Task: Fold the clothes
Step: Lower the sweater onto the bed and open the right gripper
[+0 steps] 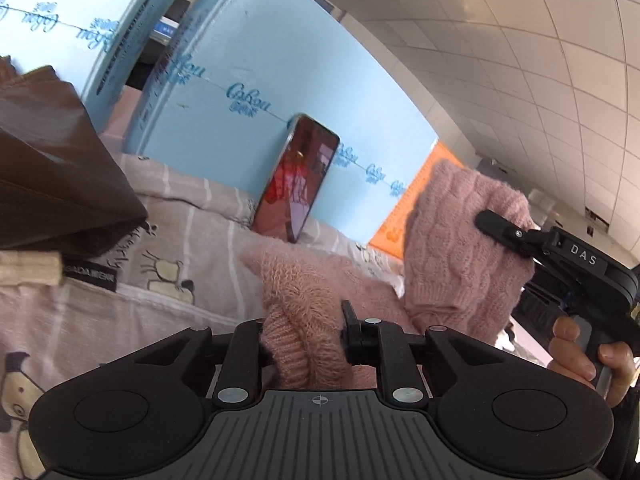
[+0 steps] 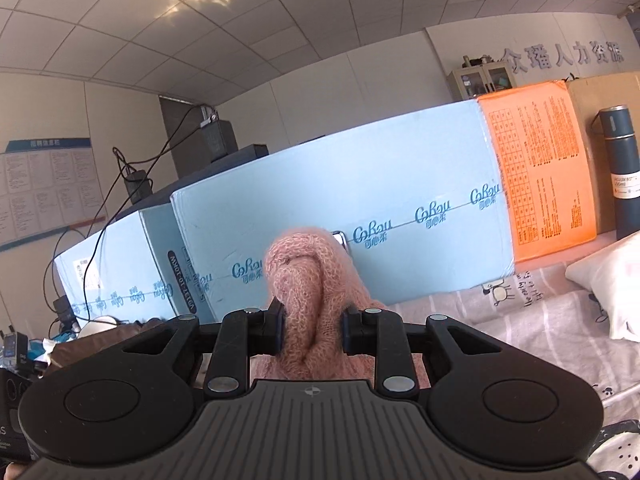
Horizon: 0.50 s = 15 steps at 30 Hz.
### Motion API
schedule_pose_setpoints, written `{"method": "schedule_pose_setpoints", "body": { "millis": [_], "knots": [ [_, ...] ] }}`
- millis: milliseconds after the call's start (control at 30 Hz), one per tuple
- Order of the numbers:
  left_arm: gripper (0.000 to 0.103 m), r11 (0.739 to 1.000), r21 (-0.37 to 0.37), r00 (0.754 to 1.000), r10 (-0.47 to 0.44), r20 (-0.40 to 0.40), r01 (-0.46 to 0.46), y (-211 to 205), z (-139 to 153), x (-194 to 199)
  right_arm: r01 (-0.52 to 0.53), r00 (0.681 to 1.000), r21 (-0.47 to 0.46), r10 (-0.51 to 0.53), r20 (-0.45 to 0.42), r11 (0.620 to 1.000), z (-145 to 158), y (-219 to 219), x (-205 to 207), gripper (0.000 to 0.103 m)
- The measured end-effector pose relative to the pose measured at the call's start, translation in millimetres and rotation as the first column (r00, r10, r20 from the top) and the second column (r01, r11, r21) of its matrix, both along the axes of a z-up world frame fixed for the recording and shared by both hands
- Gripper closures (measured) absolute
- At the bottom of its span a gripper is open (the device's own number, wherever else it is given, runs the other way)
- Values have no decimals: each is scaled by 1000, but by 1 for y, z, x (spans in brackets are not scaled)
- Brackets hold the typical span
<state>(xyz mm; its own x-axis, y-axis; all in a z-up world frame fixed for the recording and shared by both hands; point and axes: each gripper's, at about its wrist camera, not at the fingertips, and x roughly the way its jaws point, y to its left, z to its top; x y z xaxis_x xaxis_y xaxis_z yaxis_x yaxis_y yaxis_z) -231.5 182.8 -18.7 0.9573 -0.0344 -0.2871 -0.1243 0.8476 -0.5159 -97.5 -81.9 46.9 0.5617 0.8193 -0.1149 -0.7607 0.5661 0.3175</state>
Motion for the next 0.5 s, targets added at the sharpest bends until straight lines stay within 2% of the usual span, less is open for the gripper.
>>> {"method": "schedule_pose_setpoints", "body": {
  "millis": [133, 233, 367, 500],
  "knots": [
    [85, 996, 26, 996, 86, 31, -87, 12, 8, -12, 91, 996, 51, -92, 15, 995, 9, -21, 9, 80],
    [85, 989, 14, 989, 150, 6, -150, 23, 7, -13, 163, 987, 55, -163, -6, 985, 9, -40, 18, 80],
    [84, 979, 8, 977, 202, -62, -202, 30, 2, -9, 280, 957, -69, -284, -55, 957, -9, -55, 31, 81],
    [84, 980, 39, 972, 199, -124, -195, 28, -5, -3, 314, 930, -209, -344, -131, 926, -41, -64, 50, 81]
  ]
}}
